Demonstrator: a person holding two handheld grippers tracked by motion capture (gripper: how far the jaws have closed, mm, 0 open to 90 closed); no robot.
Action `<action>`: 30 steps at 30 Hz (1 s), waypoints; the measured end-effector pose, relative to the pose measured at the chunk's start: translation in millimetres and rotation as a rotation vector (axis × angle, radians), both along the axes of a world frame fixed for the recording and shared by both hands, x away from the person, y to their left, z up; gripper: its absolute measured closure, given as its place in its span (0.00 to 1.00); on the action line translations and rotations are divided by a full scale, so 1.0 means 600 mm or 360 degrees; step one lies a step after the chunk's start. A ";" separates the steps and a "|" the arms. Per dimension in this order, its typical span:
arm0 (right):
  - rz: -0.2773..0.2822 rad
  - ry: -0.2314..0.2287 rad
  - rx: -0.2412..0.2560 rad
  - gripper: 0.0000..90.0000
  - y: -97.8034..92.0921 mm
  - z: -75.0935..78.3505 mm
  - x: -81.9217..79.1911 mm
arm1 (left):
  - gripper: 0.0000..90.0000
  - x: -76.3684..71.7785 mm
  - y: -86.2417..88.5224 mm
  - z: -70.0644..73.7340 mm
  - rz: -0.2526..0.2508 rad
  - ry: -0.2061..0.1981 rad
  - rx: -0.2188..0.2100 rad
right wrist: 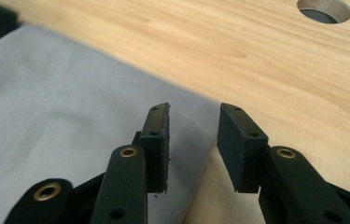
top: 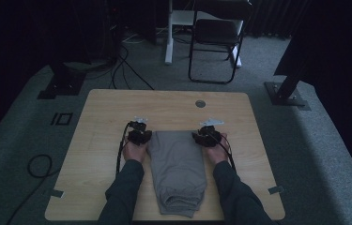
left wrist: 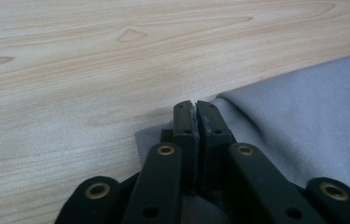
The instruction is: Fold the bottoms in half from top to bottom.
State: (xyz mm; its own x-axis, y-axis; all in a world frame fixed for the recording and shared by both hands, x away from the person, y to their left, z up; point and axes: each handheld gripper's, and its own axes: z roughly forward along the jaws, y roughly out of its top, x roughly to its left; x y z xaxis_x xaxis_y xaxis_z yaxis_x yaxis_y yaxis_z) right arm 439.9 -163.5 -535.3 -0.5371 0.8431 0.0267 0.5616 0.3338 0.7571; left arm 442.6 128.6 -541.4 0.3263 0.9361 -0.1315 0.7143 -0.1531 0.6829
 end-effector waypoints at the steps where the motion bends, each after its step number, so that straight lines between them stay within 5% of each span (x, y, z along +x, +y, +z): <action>1: -0.0018 0.0013 0.0003 0.71 0.002 -0.001 0.008 | 0.98 0.000 0.000 0.000 0.0000 0.0005 -0.0005; 5: -0.0084 0.0080 0.0011 0.73 0.008 -0.008 0.036 | 1.00 -0.002 0.000 0.000 0.0002 -0.0012 -0.0017; 7: -0.0099 0.0133 -0.0008 0.84 0.011 -0.015 0.044 | 1.00 -0.004 0.004 0.001 0.0010 -0.0021 -0.0048; 10: -0.0099 0.0131 -0.0036 0.88 0.014 -0.018 0.043 | 1.00 -0.008 0.017 0.001 0.0041 -0.0037 -0.0069; 15: -0.0094 0.0126 -0.0037 0.86 0.011 -0.019 0.044 | 1.00 -0.023 0.054 0.009 0.0157 -0.0094 -0.0157; 21: -0.0099 0.0147 -0.0006 0.77 0.008 -0.020 0.047 | 0.94 -0.022 0.055 0.014 0.0177 -0.0120 -0.0179; 27: -0.0097 0.0165 -0.0035 0.71 0.007 -0.017 0.053 | 0.78 0.005 0.037 0.004 0.0170 -0.0064 -0.0136; 30: -0.0095 0.0160 -0.0043 0.69 0.007 -0.017 0.053 | 0.84 0.013 0.032 -0.006 0.0109 -0.0013 -0.0138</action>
